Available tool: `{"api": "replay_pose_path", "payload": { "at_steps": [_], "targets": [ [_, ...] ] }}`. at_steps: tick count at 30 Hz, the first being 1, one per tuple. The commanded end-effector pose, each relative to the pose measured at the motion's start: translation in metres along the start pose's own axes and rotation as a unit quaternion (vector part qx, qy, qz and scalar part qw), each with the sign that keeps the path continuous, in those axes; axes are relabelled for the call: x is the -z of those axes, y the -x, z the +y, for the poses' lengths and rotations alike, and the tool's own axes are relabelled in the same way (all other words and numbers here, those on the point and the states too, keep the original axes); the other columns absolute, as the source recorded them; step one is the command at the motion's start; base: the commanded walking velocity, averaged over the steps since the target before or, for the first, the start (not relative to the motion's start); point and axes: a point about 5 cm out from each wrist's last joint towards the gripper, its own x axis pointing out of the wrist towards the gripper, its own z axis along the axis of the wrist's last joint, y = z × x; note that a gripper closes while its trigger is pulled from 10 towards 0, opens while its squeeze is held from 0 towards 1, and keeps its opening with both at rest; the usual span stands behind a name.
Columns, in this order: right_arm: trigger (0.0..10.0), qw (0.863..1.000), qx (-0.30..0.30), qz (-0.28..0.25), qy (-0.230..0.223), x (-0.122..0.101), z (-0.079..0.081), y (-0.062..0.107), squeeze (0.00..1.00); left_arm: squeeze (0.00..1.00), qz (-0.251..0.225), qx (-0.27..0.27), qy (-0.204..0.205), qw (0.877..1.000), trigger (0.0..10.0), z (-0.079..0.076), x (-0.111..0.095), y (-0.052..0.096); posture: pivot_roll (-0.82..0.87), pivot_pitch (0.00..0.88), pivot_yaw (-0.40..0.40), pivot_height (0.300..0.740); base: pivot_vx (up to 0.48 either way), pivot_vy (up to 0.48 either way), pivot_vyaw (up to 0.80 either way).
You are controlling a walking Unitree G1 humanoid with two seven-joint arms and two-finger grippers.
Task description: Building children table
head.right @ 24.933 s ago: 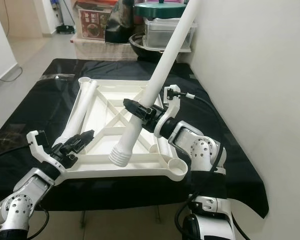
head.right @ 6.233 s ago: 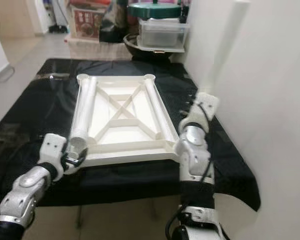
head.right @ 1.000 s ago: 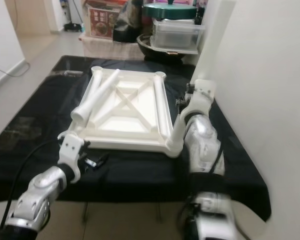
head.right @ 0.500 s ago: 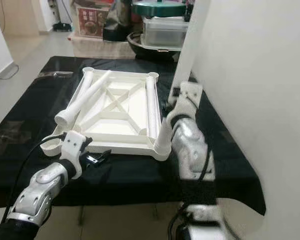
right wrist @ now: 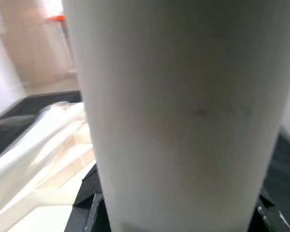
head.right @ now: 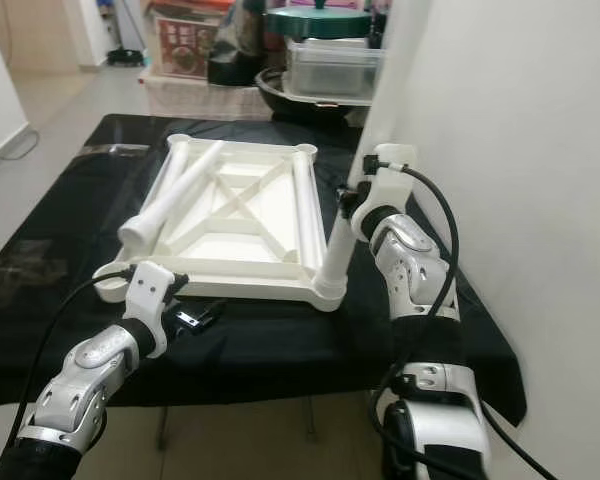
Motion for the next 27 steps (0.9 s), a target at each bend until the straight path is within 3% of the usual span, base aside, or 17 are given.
{"api": "replay_pose_path", "payload": {
  "at_steps": [1, 3, 4, 5, 6, 8, 9, 11, 12, 13, 14, 17, 20, 21, 23, 24, 27],
  "targets": [
    [0.0, 0.995, 0.075, 0.064, -0.031, 0.03, -0.019, 0.004, 0.0, 0.0, 0.009, -0.002, 0.0, 1.0, 10.0, 0.0, 0.005, 0.002, 0.07, 0.0, -0.116, 0.74, 0.0, 0.0, 0.0],
    [0.0, 0.992, 0.104, 0.061, -0.039, 0.036, -0.008, 0.015, 0.0, 0.0, 0.011, -0.002, 0.001, 1.0, 10.0, 0.0, 0.006, 0.003, 0.07, 0.0, -0.106, 0.74, 0.0, 0.0, 0.0],
    [0.0, 0.993, 0.093, 0.063, -0.041, 0.042, 0.013, 0.026, 0.0, 0.0, 0.013, 0.001, 0.0, 1.0, 10.0, -0.001, 0.007, 0.004, 0.07, 0.0, -0.103, 0.74, 0.0, 0.0, 0.0],
    [10.0, 0.996, 0.046, 0.064, -0.044, 0.043, 0.037, 0.035, 0.0, 0.0, 0.013, 0.004, 0.001, 1.0, 10.0, -0.002, 0.006, 0.003, 0.07, 0.0, -0.101, 0.74, 0.0, 0.0, 0.0],
    [10.0, 0.996, 0.046, 0.064, -0.044, 0.043, 0.037, 0.035, 0.0, 0.0, 0.013, 0.004, 0.001, 1.0, 10.0, -0.002, 0.006, 0.003, 0.07, 0.0, -0.101, 0.74, 0.0, 0.0, 0.0],
    [10.0, 0.998, -0.017, 0.053, -0.032, 0.039, 0.057, 0.041, 0.0, 0.0, 0.014, 0.005, -0.001, 1.0, 10.0, -0.002, 0.005, 0.002, 0.07, 0.0, -0.101, 0.74, 0.0, 0.0, 0.0],
    [10.0, 0.997, -0.057, 0.039, -0.024, 0.034, 0.066, 0.043, 0.94, 0.0, 0.014, 0.005, -0.002, 1.0, 10.0, 0.0, 0.004, 0.001, 0.07, 0.0, -0.101, 0.74, 0.0, 0.0, 0.0],
    [10.0, 0.997, -0.077, 0.02, -0.015, 0.025, 0.065, 0.039, 1.0, 0.0, 0.013, 0.004, -0.003, 1.0, 10.0, 0.001, 0.003, 0.001, 0.06, 0.0, -0.101, 0.74, 0.0, 0.0, 0.0],
    [10.0, 0.997, -0.082, 0.008, -0.01, 0.019, 0.063, 0.036, 1.0, 0.0, 0.012, 0.004, -0.004, 1.0, 10.0, 0.002, 0.003, 0.0, 0.06, 0.0, -0.101, 0.74, 0.0, 0.0, 0.0],
    [10.0, 0.994, -0.111, 0.0, -0.005, 0.01, 0.057, 0.028, 0.15, 0.0, 0.012, 0.003, -0.004, 1.0, 10.0, 0.003, 0.003, 0.0, 0.06, 0.0, -0.103, 0.74, 0.0, 0.0, 0.0],
    [10.0, 0.99, -0.138, -0.005, -0.004, 0.002, 0.053, 0.023, 0.0, 0.0, 0.013, 0.002, -0.003, 1.0, 10.0, 0.004, 0.004, 0.0, 0.05, 0.0, -0.103, 0.74, 0.0, 0.0, 0.0],
    [10.0, 0.986, -0.168, -0.006, -0.007, -0.004, 0.049, 0.02, 0.0, 0.0, 0.013, 0.001, -0.002, 1.0, 10.0, 0.004, 0.005, 0.0, 0.05, 0.0, -0.103, 0.74, 0.0, 0.0, 0.0],
    [10.0, 0.963, -0.271, 0.011, -0.006, -0.004, 0.032, 0.021, 0.0, 0.0, 0.013, 0.004, 0.004, 1.0, 10.0, -0.002, 0.007, -0.002, 0.04, 0.0, -0.103, 0.74, 0.0, 0.0, 0.0],
    [6.9, 0.958, -0.287, 0.021, 0.002, 0.001, 0.028, 0.022, 0.0, 0.0, 0.013, 0.005, 0.004, 1.0, 10.0, -0.004, 0.007, -0.002, 0.04, 0.0, -0.103, 0.74, 0.0, 0.0, 0.0],
    [6.9, 0.955, -0.294, 0.028, 0.008, 0.005, 0.026, 0.022, 0.0, 0.0, 0.013, 0.006, 0.004, 1.0, 10.0, -0.005, 0.008, -0.002, 0.04, 0.0, -0.103, 0.74, 0.0, 0.0, 0.0],
    [0.0, 0.953, -0.3, 0.037, 0.01, 0.011, 0.025, 0.024, 0.0, 0.0, 0.012, 0.006, 0.004, 1.0, 10.0, -0.004, 0.007, -0.003, 0.05, 0.0, -0.108, 0.74, 0.0, 0.0, 0.0],
    [0.0, 0.953, -0.295, 0.071, 0.01, 0.032, 0.025, 0.025, 0.0, 0.0, 0.012, 0.0, 0.002, 1.0, 10.0, 0.0, 0.006, -0.003, 0.06, 0.0, -0.109, 0.74, 0.0, 0.0, 0.0]
  ]
}}
